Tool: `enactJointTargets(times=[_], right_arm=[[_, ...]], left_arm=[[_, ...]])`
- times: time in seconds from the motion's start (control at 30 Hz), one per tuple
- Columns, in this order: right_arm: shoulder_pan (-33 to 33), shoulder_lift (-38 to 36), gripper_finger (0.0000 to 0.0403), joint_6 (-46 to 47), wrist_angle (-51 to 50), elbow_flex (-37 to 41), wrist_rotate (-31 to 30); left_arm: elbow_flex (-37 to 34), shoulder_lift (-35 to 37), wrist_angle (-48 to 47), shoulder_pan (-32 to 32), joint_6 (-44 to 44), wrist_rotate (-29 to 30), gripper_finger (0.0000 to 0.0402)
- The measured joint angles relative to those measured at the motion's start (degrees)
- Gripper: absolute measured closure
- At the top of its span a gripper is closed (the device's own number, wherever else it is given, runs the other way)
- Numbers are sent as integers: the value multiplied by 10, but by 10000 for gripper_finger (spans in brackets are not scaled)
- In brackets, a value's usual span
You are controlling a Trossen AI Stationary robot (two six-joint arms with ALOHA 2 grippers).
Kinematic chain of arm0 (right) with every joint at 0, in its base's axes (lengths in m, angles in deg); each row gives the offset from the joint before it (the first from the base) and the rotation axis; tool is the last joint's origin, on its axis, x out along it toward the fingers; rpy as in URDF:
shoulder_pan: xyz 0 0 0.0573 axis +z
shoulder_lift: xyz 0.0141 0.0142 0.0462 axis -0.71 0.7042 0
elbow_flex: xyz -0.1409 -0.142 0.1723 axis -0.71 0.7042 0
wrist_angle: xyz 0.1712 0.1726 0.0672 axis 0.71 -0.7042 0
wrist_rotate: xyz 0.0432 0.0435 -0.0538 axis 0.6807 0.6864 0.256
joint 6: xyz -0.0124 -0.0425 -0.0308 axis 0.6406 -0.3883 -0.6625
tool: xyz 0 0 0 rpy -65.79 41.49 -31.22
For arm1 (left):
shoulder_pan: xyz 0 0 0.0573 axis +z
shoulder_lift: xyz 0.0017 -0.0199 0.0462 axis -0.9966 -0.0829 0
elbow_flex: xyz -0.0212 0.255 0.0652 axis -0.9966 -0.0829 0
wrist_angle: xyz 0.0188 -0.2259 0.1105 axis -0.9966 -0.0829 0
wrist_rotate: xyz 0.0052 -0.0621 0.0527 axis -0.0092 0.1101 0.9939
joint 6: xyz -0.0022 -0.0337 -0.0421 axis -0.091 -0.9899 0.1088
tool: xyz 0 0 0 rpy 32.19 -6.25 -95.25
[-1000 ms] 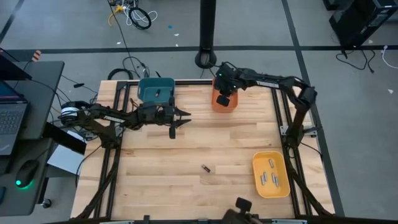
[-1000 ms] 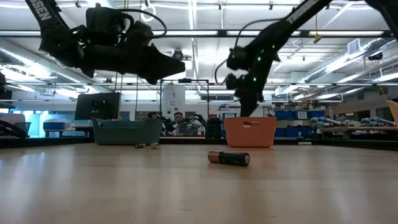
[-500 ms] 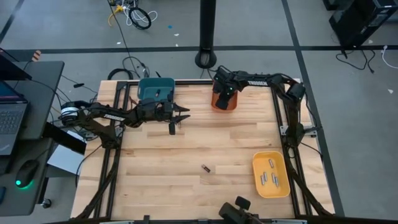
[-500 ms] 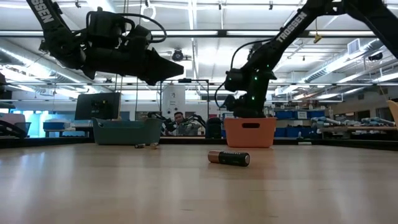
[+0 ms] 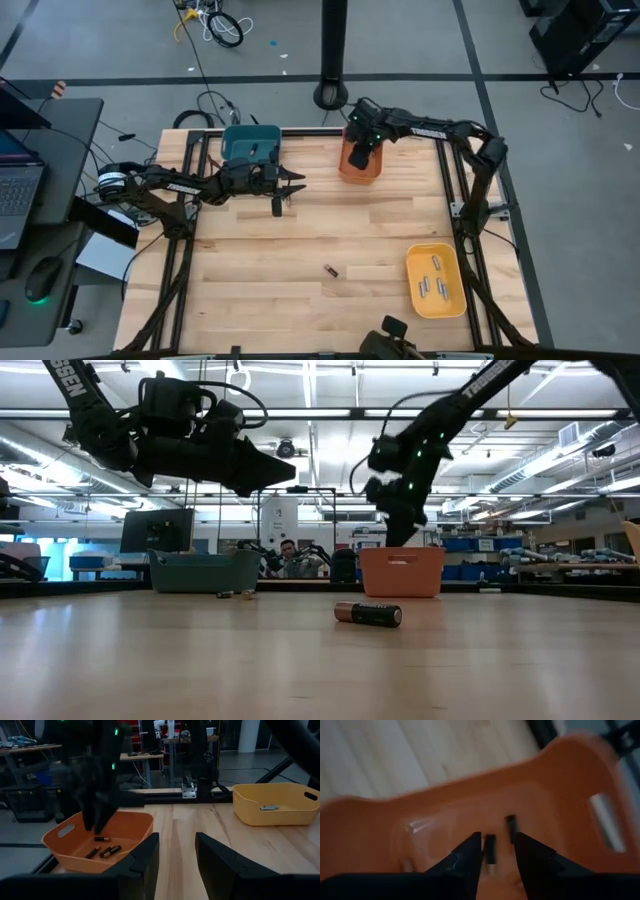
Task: Sort batteries
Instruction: Put the silver battery into the yellow bin
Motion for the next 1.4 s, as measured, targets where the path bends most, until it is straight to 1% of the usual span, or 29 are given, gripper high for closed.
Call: enactJointTargets(times=[0.1,0.17,0.2,0.27,0.33,0.37,0.5,0.63,0.83,1.03,1.13,1.27,1.4], right_arm=[[-1,-39,279,-16,-6,0,-2],[-9,-63,296,-26,-22,0,-24],[-17,-72,309,-31,-28,0,-37],[-47,-83,348,-28,-37,0,-58],[-87,-82,386,-7,-47,0,-59],[-106,-78,391,8,-56,0,-59],[-179,-59,386,70,-101,0,-61],[-234,-39,396,103,-108,0,-61],[-280,-9,392,134,-128,0,-76],[-286,-3,395,140,-125,0,-89],[-284,0,395,163,-127,0,-89],[-278,1,395,155,-135,0,-91],[-265,1,395,147,-178,2,-121]], left_arm=[[0,0,2,0,0,1,266],[0,0,2,0,0,1,266],[0,0,2,0,0,1,266],[0,0,2,0,0,2,266],[0,0,2,0,0,2,266],[0,0,2,0,-1,2,266],[0,0,-2,0,-17,2,266],[0,0,-5,0,-18,2,266],[0,0,-5,0,-19,2,266],[0,0,-9,0,-17,3,266],[0,0,-14,0,-17,4,266],[0,0,-18,0,-17,6,266],[0,0,-27,0,-17,6,266]])
